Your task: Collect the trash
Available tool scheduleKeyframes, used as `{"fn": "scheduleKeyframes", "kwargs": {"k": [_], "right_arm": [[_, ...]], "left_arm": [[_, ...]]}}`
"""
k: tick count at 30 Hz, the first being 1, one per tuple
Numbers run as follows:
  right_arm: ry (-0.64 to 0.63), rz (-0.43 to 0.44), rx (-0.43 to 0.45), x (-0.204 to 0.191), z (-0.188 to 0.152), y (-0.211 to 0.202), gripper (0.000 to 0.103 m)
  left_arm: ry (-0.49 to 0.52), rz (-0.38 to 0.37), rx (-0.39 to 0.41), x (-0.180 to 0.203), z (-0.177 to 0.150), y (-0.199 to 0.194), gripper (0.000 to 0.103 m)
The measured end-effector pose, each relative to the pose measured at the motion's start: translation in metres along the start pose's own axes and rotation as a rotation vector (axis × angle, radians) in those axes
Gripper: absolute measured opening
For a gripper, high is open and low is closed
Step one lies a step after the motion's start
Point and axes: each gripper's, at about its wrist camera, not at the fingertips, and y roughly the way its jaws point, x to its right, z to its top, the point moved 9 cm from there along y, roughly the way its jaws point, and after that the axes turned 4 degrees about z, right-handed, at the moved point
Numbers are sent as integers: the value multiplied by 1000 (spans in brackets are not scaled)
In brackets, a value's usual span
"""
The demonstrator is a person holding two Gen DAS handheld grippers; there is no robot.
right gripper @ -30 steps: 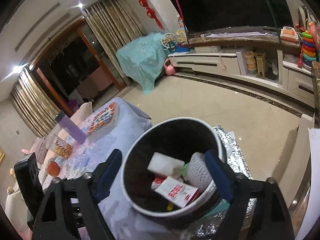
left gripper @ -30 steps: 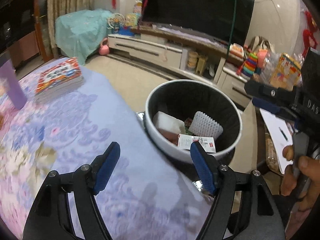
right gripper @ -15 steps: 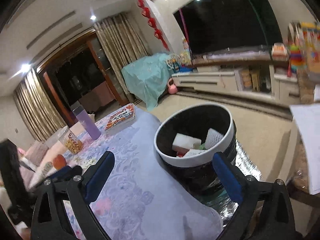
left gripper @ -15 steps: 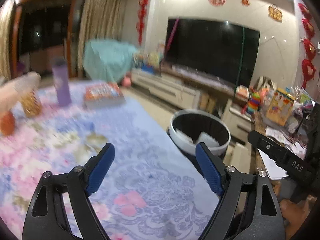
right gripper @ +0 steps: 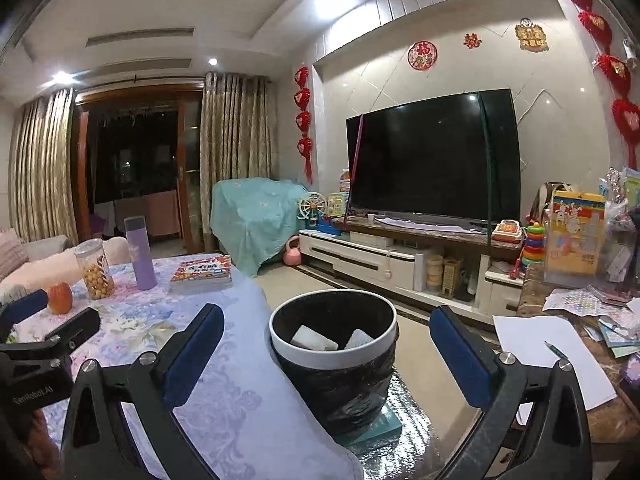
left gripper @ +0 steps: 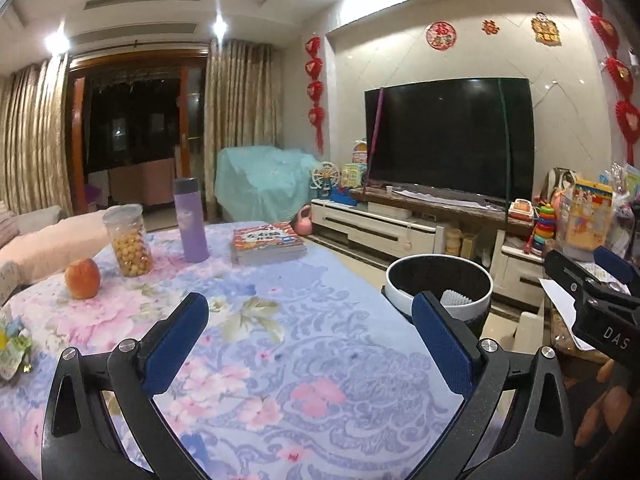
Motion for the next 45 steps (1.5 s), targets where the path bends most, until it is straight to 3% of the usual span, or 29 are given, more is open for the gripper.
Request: {"fn": "scheduleKeyframes", "kwargs": {"k": [12, 45], "right_arm": [[5, 9, 11, -5, -3, -18, 103], [0, 58, 15, -20, -4, -26, 103]], "left_arm": [[-22, 52, 5, -10, 0, -15, 103], [-22, 74, 25, -19, 0, -36, 103]]}}
